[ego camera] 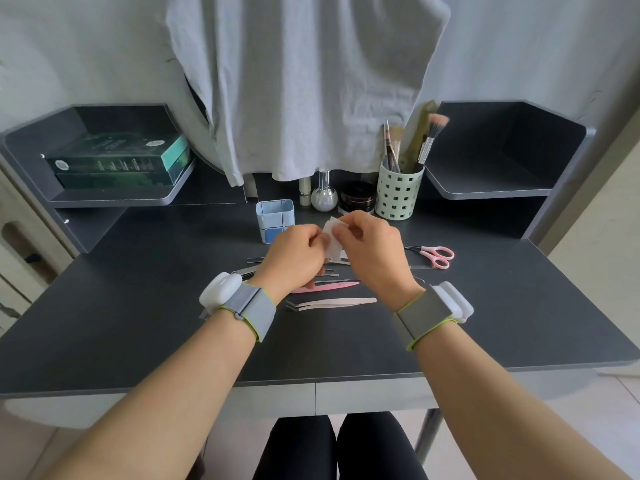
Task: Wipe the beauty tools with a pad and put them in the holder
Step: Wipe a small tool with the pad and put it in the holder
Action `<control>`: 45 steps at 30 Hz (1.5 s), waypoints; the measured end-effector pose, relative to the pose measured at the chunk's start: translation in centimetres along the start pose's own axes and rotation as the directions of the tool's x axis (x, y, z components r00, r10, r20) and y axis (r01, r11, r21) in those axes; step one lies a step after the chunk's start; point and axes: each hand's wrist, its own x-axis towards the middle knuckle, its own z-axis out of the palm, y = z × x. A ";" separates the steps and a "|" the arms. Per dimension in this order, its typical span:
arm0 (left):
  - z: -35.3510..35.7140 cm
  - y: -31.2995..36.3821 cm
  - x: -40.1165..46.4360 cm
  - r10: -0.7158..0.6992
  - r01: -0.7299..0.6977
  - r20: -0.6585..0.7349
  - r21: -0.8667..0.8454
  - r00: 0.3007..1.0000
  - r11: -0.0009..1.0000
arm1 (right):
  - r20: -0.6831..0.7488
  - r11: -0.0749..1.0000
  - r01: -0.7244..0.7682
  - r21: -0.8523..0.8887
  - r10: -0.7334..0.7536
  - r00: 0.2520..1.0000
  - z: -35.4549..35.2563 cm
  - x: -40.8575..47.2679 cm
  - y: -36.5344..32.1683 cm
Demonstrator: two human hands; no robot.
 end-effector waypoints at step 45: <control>1.7 0.0 -1.1 0.151 -0.227 0.208 0.421 0.967 0.878 | -0.160 0.991 -0.117 -0.066 0.105 0.981 -1.2 0.3 1.1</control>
